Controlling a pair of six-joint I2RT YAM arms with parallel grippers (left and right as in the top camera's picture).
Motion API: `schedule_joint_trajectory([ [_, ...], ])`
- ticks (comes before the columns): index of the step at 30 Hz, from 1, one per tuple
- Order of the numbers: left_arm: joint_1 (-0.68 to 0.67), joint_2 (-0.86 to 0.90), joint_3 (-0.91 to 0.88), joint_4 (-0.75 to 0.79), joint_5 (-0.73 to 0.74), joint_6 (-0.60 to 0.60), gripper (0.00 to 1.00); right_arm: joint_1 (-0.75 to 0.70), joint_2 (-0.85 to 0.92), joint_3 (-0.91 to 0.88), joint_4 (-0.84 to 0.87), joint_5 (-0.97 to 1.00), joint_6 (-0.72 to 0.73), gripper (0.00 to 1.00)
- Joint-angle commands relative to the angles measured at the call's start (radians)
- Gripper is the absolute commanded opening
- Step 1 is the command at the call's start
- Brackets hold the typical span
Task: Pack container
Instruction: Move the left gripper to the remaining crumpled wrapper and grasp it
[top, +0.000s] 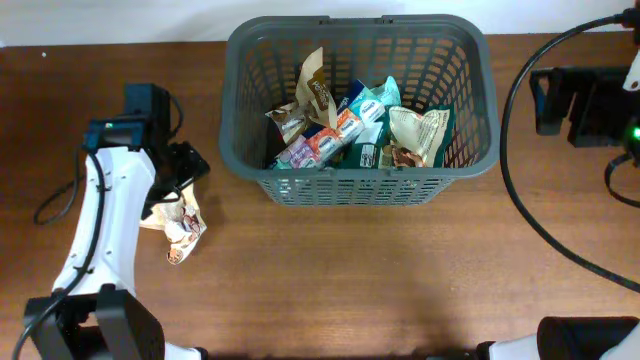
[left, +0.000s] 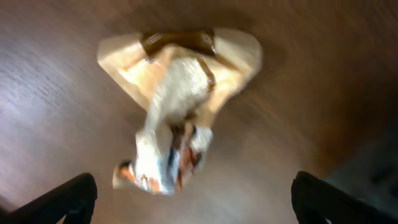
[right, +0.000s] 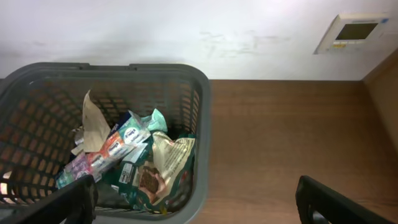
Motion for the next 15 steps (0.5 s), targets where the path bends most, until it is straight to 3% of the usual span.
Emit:
schedule_joint_trajectory([
  [1, -0.001, 0.025, -0.105, 0.07, -0.117, -0.066, 0.95, -0.007, 0.002, 0.001, -0.006, -0.008, 0.001, 0.99],
  [5, -0.001, 0.027, -0.201, 0.159, -0.089, -0.063, 0.95, -0.007, 0.002, 0.001, -0.006, -0.005, 0.001, 0.99],
  [11, -0.001, 0.027, -0.283, 0.171, -0.072, -0.063, 0.95, -0.007, 0.002, 0.001, -0.006, -0.005, 0.001, 0.99],
  [15, -0.002, 0.027, -0.392, 0.296, -0.072, -0.058, 0.94, -0.007, 0.002, 0.001, -0.006, -0.005, 0.001, 0.99],
])
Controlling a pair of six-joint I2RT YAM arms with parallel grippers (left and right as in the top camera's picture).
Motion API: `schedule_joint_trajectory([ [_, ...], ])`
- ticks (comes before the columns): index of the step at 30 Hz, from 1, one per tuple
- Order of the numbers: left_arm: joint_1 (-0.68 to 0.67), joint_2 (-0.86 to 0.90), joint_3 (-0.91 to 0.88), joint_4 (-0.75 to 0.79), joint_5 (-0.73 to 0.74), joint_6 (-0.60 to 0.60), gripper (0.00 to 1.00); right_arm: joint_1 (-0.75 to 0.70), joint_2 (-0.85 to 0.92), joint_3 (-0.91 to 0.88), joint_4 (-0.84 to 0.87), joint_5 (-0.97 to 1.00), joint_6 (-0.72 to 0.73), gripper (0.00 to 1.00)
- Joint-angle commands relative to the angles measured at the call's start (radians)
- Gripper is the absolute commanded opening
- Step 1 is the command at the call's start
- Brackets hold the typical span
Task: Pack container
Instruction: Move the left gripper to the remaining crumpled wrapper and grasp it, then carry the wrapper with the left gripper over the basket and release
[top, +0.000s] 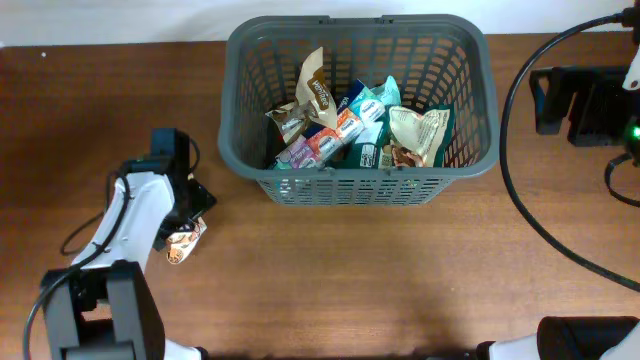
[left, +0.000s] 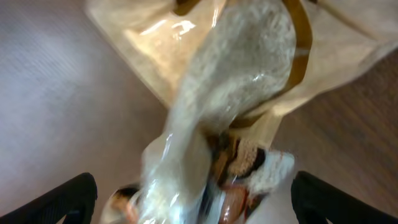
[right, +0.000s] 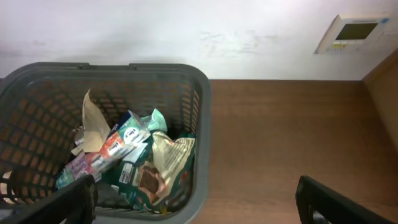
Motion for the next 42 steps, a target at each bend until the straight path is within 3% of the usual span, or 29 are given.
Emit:
schedule_joint_trajectory([
  [1, -0.001, 0.003, -0.096, 0.086, -0.007, -0.008, 0.95, -0.007, 0.002, 0.001, -0.006, -0.005, 0.001, 0.99],
  [6, -0.001, 0.003, -0.218, 0.321, -0.007, 0.086, 0.94, -0.007, 0.002, 0.001, -0.006, -0.006, 0.001, 0.99],
  [7, -0.001, 0.003, -0.232, 0.36, -0.007, 0.115, 0.9, -0.007, 0.002, 0.001, -0.006, -0.006, 0.001, 0.99],
  [11, -0.001, 0.003, -0.251, 0.475, -0.007, 0.232, 0.37, -0.007, 0.001, 0.001, -0.006, -0.01, 0.001, 0.99],
  [14, -0.001, 0.003, -0.249, 0.53, -0.007, 0.315, 0.02, -0.007, 0.0, 0.001, -0.006, -0.01, 0.001, 0.99],
  [20, -0.001, -0.017, -0.181, 0.53, -0.027, 0.39, 0.02, -0.007, 0.0, 0.001, -0.006, -0.01, 0.001, 0.99],
  [23, -0.001, -0.082, -0.075, 0.519, -0.133, 0.414, 0.02, -0.007, 0.0, 0.001, -0.006, -0.01, 0.001, 0.99],
  [28, -0.001, -0.176, 0.173, 0.683, -0.112, 0.78, 0.02, -0.007, 0.0, 0.001, -0.006, -0.01, 0.001, 0.99],
  [31, -0.001, -0.196, 0.299, 0.833, 0.098, 0.954, 0.02, -0.007, 0.0, 0.001, -0.006, -0.014, 0.002, 0.99],
  [33, -0.001, -0.193, 0.353, 0.917, 0.322, 0.978, 0.01, -0.007, 0.0, 0.001, -0.006, -0.028, 0.001, 0.99],
  [35, -0.002, -0.187, 0.373, 1.009, 0.593, 0.966, 0.02, -0.007, 0.0, 0.001, -0.006, -0.032, 0.001, 0.99],
  [38, -0.019, -0.163, 0.374, 1.13, 0.9, 0.843, 0.02, -0.007, 0.0, 0.001, -0.006, -0.032, 0.001, 0.99],
  [42, -0.097, -0.097, 0.374, 1.211, 1.126, 0.788, 0.02, -0.007, 0.0, 0.001, -0.006, -0.032, 0.001, 0.99],
])
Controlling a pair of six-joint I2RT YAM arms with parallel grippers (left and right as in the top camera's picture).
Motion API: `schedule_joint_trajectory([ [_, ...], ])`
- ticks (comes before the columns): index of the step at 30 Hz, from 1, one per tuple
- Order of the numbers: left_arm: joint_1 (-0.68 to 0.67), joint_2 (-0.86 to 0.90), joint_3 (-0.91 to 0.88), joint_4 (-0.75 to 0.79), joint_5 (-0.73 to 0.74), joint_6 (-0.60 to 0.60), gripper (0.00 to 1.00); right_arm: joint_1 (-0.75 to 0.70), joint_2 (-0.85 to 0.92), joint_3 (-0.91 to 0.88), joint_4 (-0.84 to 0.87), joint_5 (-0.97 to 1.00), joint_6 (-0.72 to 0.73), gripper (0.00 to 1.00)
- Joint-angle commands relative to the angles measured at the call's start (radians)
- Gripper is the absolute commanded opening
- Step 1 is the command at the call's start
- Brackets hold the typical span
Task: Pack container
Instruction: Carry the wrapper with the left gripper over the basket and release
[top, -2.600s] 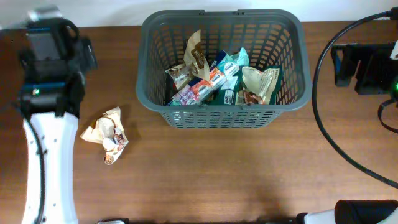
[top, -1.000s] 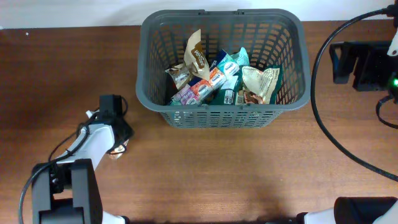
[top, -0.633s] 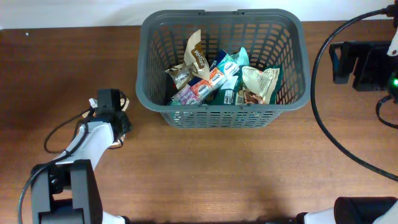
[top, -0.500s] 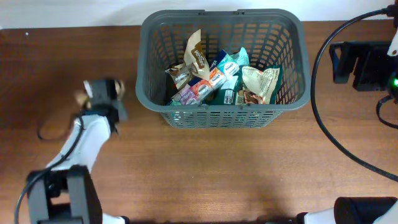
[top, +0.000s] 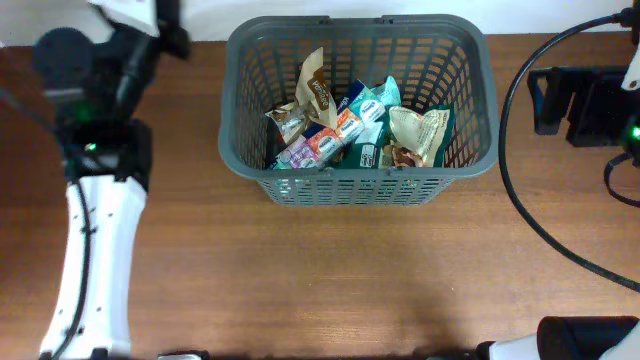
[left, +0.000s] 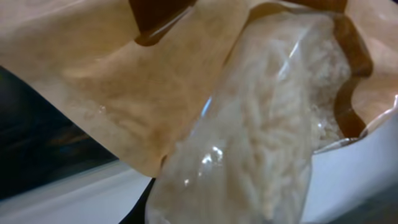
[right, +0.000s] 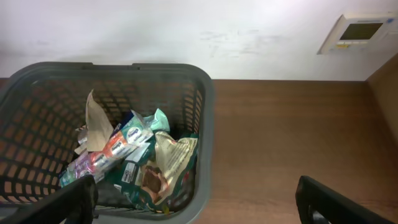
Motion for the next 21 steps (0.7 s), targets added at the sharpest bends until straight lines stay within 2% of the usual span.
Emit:
schedule_joint_trajectory([
  [1, -0.085, 0.093, -0.009, 0.019, 0.356, -0.047, 0.02, -0.007, 0.0, 0.001, -0.006, -0.02, 0.002, 0.99],
  [6, -0.231, 0.226, -0.009, 0.015, 0.398, -0.047, 0.02, -0.007, 0.0, 0.001, -0.006, -0.019, 0.002, 0.99],
  [12, -0.304, 0.301, -0.01, -0.035, 0.379, -0.047, 0.02, -0.007, 0.0, 0.001, -0.006, -0.02, 0.002, 0.99],
  [13, -0.311, 0.306, -0.009, -0.053, 0.362, -0.047, 0.21, -0.007, 0.0, 0.001, -0.006, -0.02, 0.002, 0.99],
  [14, -0.318, 0.318, -0.009, -0.076, 0.337, -0.047, 0.56, -0.007, 0.0, 0.001, -0.006, -0.02, 0.002, 0.99],
  [15, -0.32, 0.321, -0.009, -0.092, 0.326, -0.047, 0.8, -0.007, 0.0, 0.001, -0.006, -0.02, 0.002, 0.99],
  [16, -0.321, 0.327, -0.01, -0.115, 0.316, -0.047, 0.99, -0.007, 0.0, 0.001, -0.006, -0.02, 0.002, 0.99],
  [21, -0.319, 0.327, -0.006, -0.151, 0.293, -0.047, 0.99, -0.007, 0.0, 0.001, -0.006, -0.02, 0.002, 0.99],
])
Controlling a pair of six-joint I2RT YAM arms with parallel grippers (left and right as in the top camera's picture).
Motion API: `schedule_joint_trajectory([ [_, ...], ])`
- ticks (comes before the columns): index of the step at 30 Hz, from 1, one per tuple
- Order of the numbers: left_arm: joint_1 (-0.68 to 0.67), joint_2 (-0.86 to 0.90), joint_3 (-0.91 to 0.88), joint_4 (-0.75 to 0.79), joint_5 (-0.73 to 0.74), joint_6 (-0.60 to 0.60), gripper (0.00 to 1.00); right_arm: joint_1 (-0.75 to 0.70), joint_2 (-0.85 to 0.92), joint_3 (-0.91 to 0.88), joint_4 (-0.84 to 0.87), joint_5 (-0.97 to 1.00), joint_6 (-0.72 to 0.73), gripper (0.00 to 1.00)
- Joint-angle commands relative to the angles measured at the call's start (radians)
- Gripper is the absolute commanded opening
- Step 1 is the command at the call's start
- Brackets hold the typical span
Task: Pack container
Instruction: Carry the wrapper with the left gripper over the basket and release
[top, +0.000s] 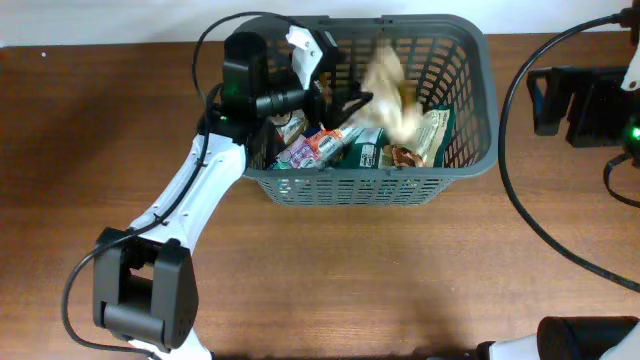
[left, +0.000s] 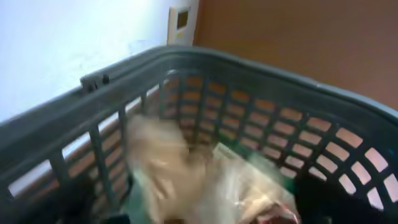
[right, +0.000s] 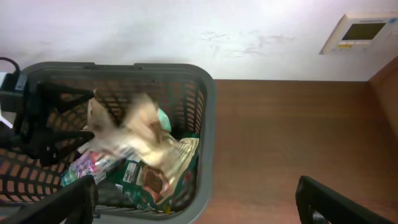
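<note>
The grey mesh basket (top: 355, 186) stands at the back middle of the table and holds several snack packets. My left gripper (top: 345, 100) reaches over its left half and is open. A tan pouch (top: 390, 92) shows as a blur just beyond the fingers, loose above the packets. In the left wrist view the pouch (left: 174, 177) is smeared inside the basket (left: 186, 65), between the spread fingers of the left gripper (left: 193, 211). My right gripper (right: 196, 202) is open and holds nothing, off to the right of the basket (right: 206, 124). It also sees the tan pouch (right: 140, 121).
A green packet (top: 425, 135) and a pink and orange packet (top: 318, 148) lie in the basket. Black cables (top: 512, 190) loop across the table at the right. A white wall (right: 186, 31) with a control panel (right: 357, 30) stands behind the basket.
The left gripper held the tan pouch close up, with the arm raised left of the basket. Now it is over the basket and open, and the pouch is loose inside.
At first the tan pouch lay on the table left of the basket with my left gripper open above it. Then the gripper was down on it. Later the pouch was off the table in the gripper. Now it is in the basket. The right arm has stayed still.
</note>
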Motion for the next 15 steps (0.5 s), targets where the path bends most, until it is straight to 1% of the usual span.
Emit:
schedule_joint_trajectory([
  [1, 0.002, -0.005, 0.019, 0.0, -0.058, -0.003, 0.99, -0.007, 0.0, 0.001, -0.006, -0.013, 0.002, 0.99],
  [3, 0.012, -0.019, 0.048, -0.003, -0.116, -0.004, 0.99, -0.007, -0.003, 0.001, -0.006, -0.006, 0.001, 0.99],
  [6, 0.055, -0.077, 0.121, -0.058, -0.19, -0.003, 0.99, -0.008, -0.025, 0.002, -0.002, 0.087, 0.002, 0.99],
  [8, 0.102, -0.133, 0.19, -0.128, -0.305, -0.003, 0.99, -0.008, -0.056, 0.002, 0.018, 0.149, 0.002, 0.99],
  [11, 0.184, -0.216, 0.28, -0.245, -0.521, -0.003, 0.99, -0.009, -0.111, 0.002, 0.05, 0.261, 0.003, 0.99],
  [14, 0.292, -0.3, 0.309, -0.36, -0.727, -0.003, 0.99, -0.009, -0.163, 0.002, 0.032, 0.422, 0.086, 0.99],
  [15, 0.314, -0.312, 0.309, -0.383, -0.758, -0.003, 0.99, -0.009, -0.172, 0.002, 0.019, 0.457, 0.104, 0.99],
])
